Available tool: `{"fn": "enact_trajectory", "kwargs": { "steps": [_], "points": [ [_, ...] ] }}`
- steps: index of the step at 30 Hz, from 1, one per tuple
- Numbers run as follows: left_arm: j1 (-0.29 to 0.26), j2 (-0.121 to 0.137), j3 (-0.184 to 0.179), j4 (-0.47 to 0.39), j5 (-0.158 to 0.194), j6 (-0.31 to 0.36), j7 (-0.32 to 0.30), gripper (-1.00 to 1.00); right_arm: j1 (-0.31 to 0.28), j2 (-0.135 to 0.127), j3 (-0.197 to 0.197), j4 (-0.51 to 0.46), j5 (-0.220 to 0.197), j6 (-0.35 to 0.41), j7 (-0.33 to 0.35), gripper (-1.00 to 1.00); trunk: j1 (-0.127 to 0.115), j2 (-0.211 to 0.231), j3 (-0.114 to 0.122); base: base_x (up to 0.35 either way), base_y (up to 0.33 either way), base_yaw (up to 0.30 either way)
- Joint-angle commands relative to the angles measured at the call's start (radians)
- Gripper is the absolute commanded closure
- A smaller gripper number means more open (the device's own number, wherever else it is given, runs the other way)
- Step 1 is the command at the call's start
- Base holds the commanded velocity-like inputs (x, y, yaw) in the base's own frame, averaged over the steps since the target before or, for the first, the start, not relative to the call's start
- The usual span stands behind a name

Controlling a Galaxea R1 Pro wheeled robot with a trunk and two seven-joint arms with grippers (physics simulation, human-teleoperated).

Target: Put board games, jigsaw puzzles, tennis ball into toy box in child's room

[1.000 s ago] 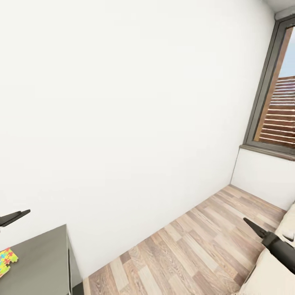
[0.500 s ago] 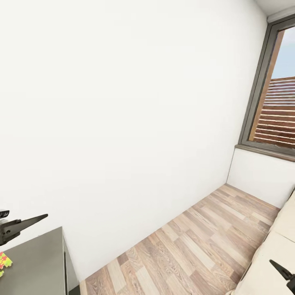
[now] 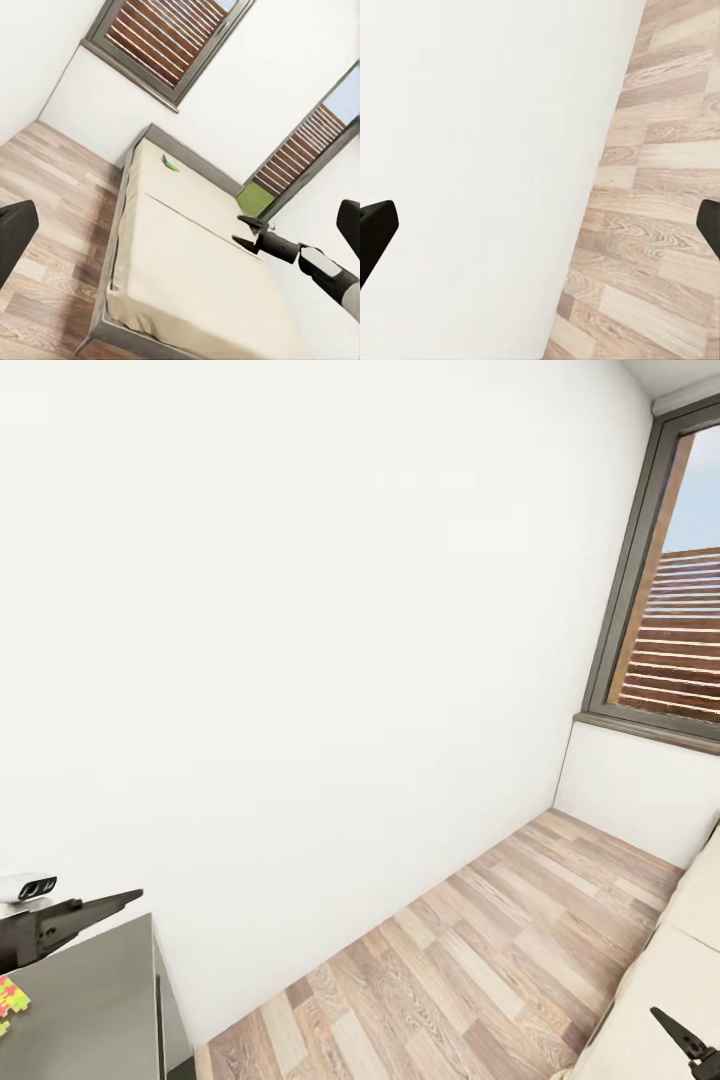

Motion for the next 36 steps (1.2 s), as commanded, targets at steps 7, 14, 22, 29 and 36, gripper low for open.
{"fn": "enact_trajectory", "kwargs": {
  "steps": [7, 14, 22, 29, 36],
  "points": [
    [-0.003, 0.000, -0.006, 0.000, -0.001, 0.004, -0.004, -1.00, 0.000, 0.004, -0.013, 0.042, -0.005, -0.043, 0.024, -1.00, 0.000, 0.000, 0.000, 0.121, -0.126, 0.000],
    [-0.003, 0.000, -0.007, 0.000, -0.001, 0.002, -0.004, -1.00, 0.000, 0.004, -0.014, 0.045, -0.003, -0.050, 0.025, -1.00, 0.000, 0.000, 0.000, 0.164, -0.222, 0.000],
    [-0.003, 0.000, -0.003, 0.000, -0.001, -0.020, -0.004, -1.00, 0.000, 0.003, -0.014, 0.047, -0.002, -0.051, 0.026, -1.00, 0.000, 0.000, 0.000, 0.079, -0.088, 0.000],
    [-0.003, 0.000, -0.001, 0.000, -0.001, -0.065, -0.004, -1.00, 0.000, -0.003, -0.015, 0.051, -0.004, -0.051, 0.026, -1.00, 0.000, 0.000, 0.000, 0.006, -0.006, 0.000],
    [-0.003, 0.000, -0.003, 0.000, -0.001, -0.070, -0.004, -1.00, 0.000, 0.002, -0.019, 0.042, -0.006, -0.045, 0.015, -1.00, 0.000, 0.000, 0.000, 0.000, 0.000, 0.000]
  ]
}}
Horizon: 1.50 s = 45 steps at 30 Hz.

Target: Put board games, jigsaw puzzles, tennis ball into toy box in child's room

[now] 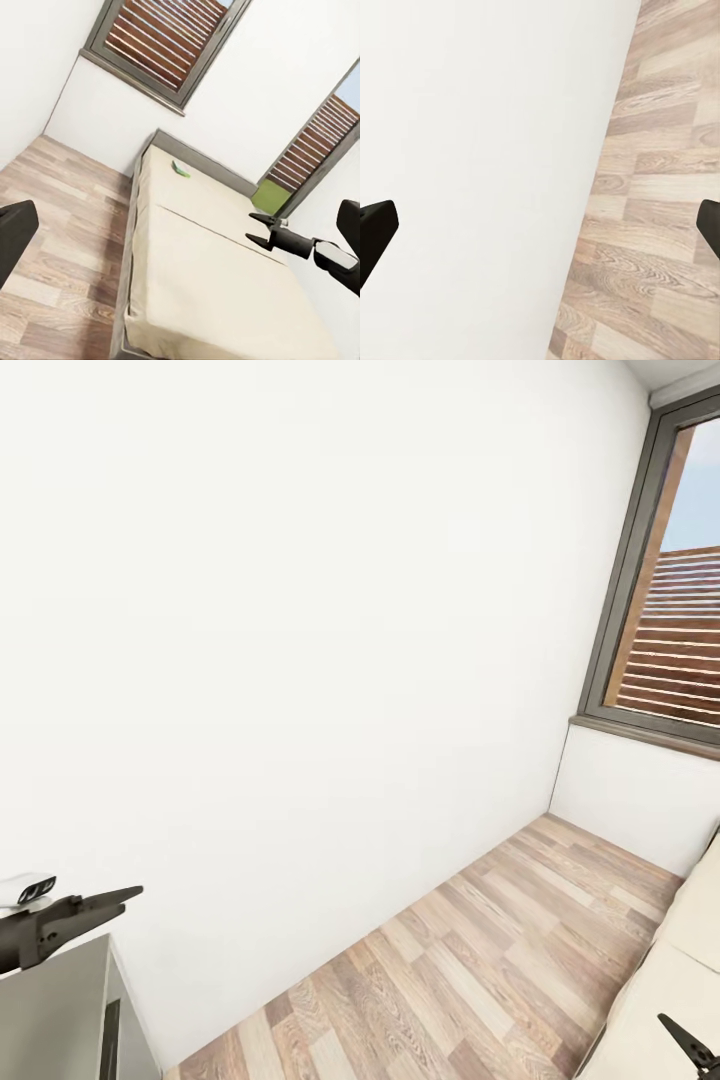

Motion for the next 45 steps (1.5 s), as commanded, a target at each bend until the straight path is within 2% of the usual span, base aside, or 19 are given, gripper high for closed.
{"fn": "enact_trajectory", "kwargs": {
  "steps": [1, 4, 6, 9, 12, 14, 15, 16, 17, 19, 22, 24, 28, 33, 45],
  "points": [
    [0.000, 0.000, -0.001, 0.000, -0.001, 0.010, -0.004, -1.00, -0.002, 0.000, 0.004, -0.011, -0.008, 0.011, -0.002, -1.00, 0.000, -0.001, 0.000, 0.000, 0.000, 0.000],
    [0.000, 0.000, -0.004, 0.000, -0.001, 0.010, -0.004, -1.00, -0.033, -0.004, 0.045, -0.057, -0.014, 0.030, -0.005, -1.00, 0.000, -0.001, 0.000, 0.000, 0.000, -0.023],
    [0.000, -0.001, -0.005, 0.000, -0.001, 0.011, -0.004, -1.00, -0.076, -0.005, 0.092, -0.075, -0.016, 0.046, -0.005, -1.00, 0.000, -0.001, -0.001, 0.000, 0.000, -0.145],
    [0.000, -0.001, -0.005, 0.000, -0.001, 0.011, -0.004, -1.00, -0.172, -0.001, 0.201, -0.085, -0.014, 0.052, -0.006, -1.00, 0.000, -0.001, -0.001, 0.000, 0.000, -0.225],
    [0.000, 0.000, -0.004, 0.000, -0.001, 0.011, -0.004, -1.00, -0.222, 0.004, 0.276, -0.090, -0.011, 0.047, -0.005, -1.00, 0.000, -0.001, -0.001, 0.000, 0.000, -0.261],
    [0.000, -0.001, -0.004, 0.000, -0.001, 0.012, -0.004, -1.00, -0.246, 0.012, 0.355, -0.094, -0.013, 0.006, -0.001, -1.00, 0.000, -0.001, -0.001, 0.000, 0.000, -0.273],
    [0.000, -0.001, -0.004, 0.000, -0.001, 0.012, -0.004, -1.00, -0.250, 0.015, 0.377, -0.095, -0.014, -0.010, 0.001, -1.00, 0.000, -0.001, -0.001, 0.000, 0.000, -0.276],
    [0.000, 0.000, -0.004, 0.000, -0.001, 0.012, -0.004, -1.00, -0.254, 0.021, 0.424, -0.096, -0.014, -0.048, 0.004, -1.00, 0.000, -0.001, -0.001, 0.000, 0.000, -0.277],
    [0.000, 0.000, -0.004, 0.000, -0.001, 0.012, -0.004, -1.00, -0.256, 0.023, 0.447, -0.098, -0.014, -0.069, 0.005, -1.00, 0.000, -0.001, -0.001, 0.000, 0.000, -0.278],
    [-0.001, 0.000, -0.003, 0.000, -0.001, 0.013, -0.004, -1.00, -0.259, 0.027, 0.533, -0.113, -0.016, -0.131, 0.008, -1.00, 0.000, -0.001, -0.001, 0.000, 0.000, -0.279],
    [-0.002, 0.000, -0.004, -0.001, -0.001, 0.017, -0.004, -1.00, -0.257, 0.031, 0.608, -0.161, -0.017, -0.161, 0.026, -1.00, 0.000, -0.001, -0.001, 0.000, -0.082, -0.279],
    [-0.003, 0.000, -0.004, -0.001, 0.000, 0.020, -0.004, -1.00, -0.253, 0.032, 0.631, -0.187, -0.017, -0.168, 0.036, -1.00, 0.000, -0.001, -0.001, 0.000, -0.196, -0.280],
    [-0.003, -0.001, -0.004, -0.001, 0.000, 0.023, -0.004, -1.00, -0.244, 0.030, 0.648, -0.230, -0.018, -0.165, 0.060, -1.00, 0.000, -0.001, -0.001, 0.000, -0.189, -0.280],
    [-0.004, 0.000, -0.003, -0.001, -0.001, 0.020, -0.004, -1.00, -0.241, 0.028, 0.646, -0.240, -0.024, -0.142, 0.084, -1.00, 0.000, -0.001, -0.001, 0.000, -0.046, -0.280],
    [-0.004, 0.000, -0.001, -0.002, -0.001, 0.012, -0.004, -1.00, -0.240, 0.031, 0.644, -0.242, -0.029, -0.136, 0.091, -1.00, 0.000, -0.001, -0.001, 0.000, -0.004, -0.280]
  ]
}}
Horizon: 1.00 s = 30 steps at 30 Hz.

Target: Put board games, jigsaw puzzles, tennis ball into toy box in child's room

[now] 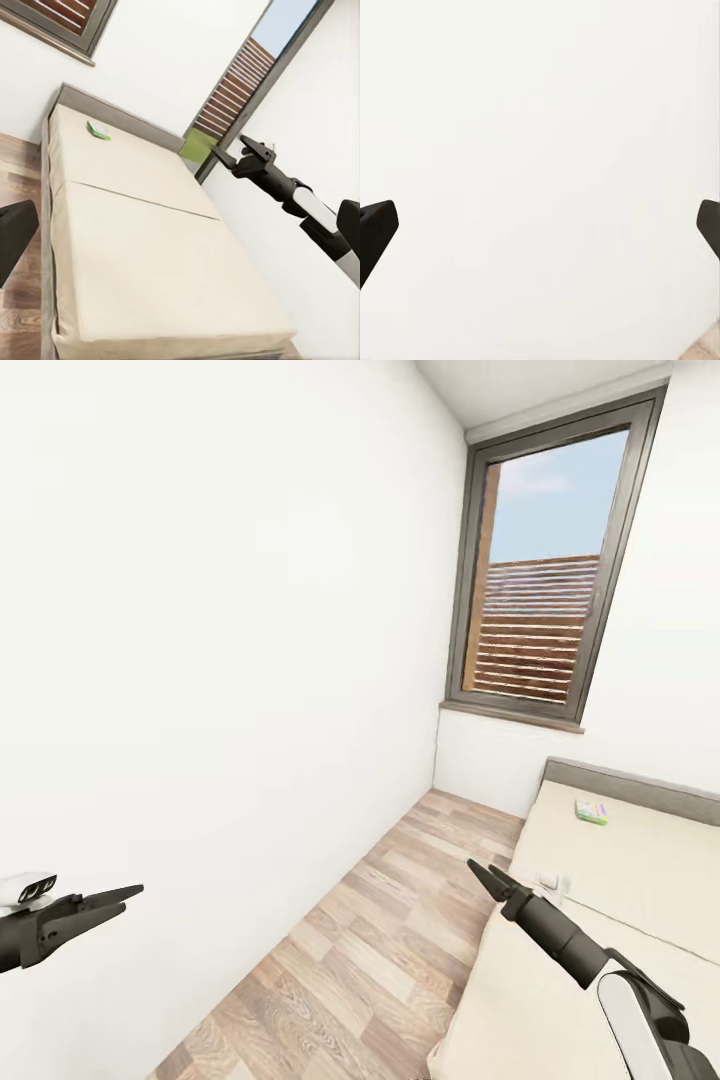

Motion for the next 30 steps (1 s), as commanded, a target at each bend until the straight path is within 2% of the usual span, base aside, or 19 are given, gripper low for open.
{"fn": "enact_trajectory", "kwargs": {
  "steps": [1, 10, 17, 23, 30],
  "points": [
    [0.000, 0.000, 0.001, 0.000, -0.001, 0.010, -0.004, -1.00, 0.000, 0.000, -0.001, 0.000, -0.008, 0.009, 0.001, -1.00, 0.000, -0.001, 0.000, 0.000, 0.000, -0.280],
    [0.000, 0.000, 0.007, 0.000, -0.001, 0.009, -0.004, -1.00, -0.001, -0.005, -0.003, 0.005, -0.031, 0.009, 0.002, -1.00, 0.000, -0.001, 0.002, 0.000, 0.000, -0.215],
    [0.000, 0.000, 0.008, -0.001, -0.001, 0.009, -0.004, -1.00, -0.001, -0.005, -0.038, 0.016, -0.037, 0.009, 0.002, -1.00, 0.000, -0.001, 0.009, 0.000, 0.000, -0.216],
    [0.000, 0.000, 0.008, 0.000, -0.001, 0.009, -0.004, -1.00, -0.001, -0.005, -0.049, 0.024, -0.038, 0.010, 0.002, -1.00, 0.000, -0.001, 0.016, 0.000, 0.000, -0.219],
    [0.001, 0.000, 0.008, 0.000, -0.001, 0.009, -0.004, -1.00, -0.001, -0.008, -0.057, 0.040, -0.070, 0.009, 0.002, -1.00, 0.000, -0.001, 0.025, 0.046, 0.003, -0.219]
  ]
}}
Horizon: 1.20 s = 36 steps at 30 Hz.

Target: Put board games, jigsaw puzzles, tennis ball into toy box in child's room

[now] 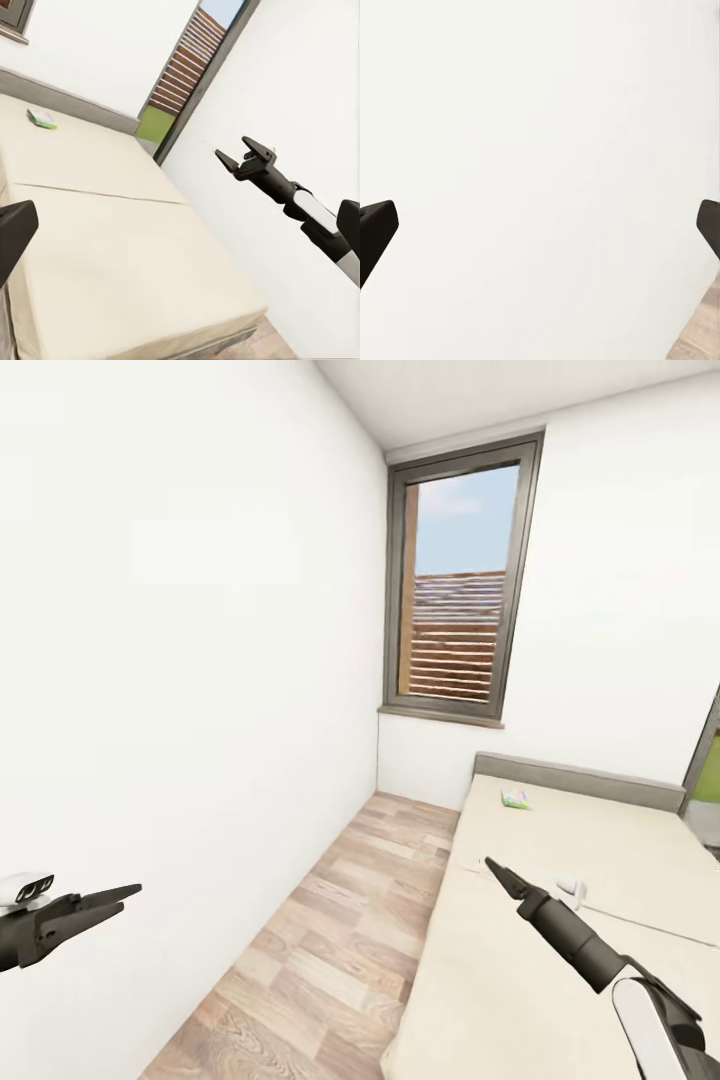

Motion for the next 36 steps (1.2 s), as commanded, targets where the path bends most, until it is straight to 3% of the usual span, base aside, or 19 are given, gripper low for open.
{"fn": "enact_trajectory", "kwargs": {
  "steps": [1, 9, 22, 28, 36],
  "points": [
    [0.000, 0.000, 0.000, 0.000, -0.001, 0.011, -0.004, -1.00, -0.001, 0.000, -0.005, 0.003, -0.012, 0.009, 0.001, -1.00, 0.001, -0.001, 0.001, 0.110, 0.051, -0.219],
    [0.000, 0.000, 0.000, 0.000, -0.001, 0.011, -0.004, -1.00, -0.001, -0.001, -0.034, 0.020, -0.019, 0.008, 0.001, -1.00, 0.001, -0.001, 0.011, 0.187, 0.152, -0.219],
    [0.000, 0.000, 0.001, 0.000, -0.001, 0.009, -0.004, -1.00, -0.001, 0.000, -0.041, 0.037, -0.019, 0.010, 0.000, -1.00, 0.001, -0.001, 0.027, 0.177, 0.126, -0.219],
    [0.000, 0.000, 0.001, 0.000, -0.001, 0.010, -0.004, -1.00, -0.001, 0.000, -0.062, 0.055, -0.049, 0.014, -0.001, -1.00, 0.001, -0.001, 0.034, 0.014, 0.098, -0.214],
    [0.000, 0.000, 0.000, 0.000, -0.001, 0.009, -0.004, -1.00, -0.007, -0.001, -0.083, 0.076, -0.061, 0.111, -0.005, -1.00, 0.001, -0.001, 0.036, 0.001, 0.064, -0.051]
  ]
}}
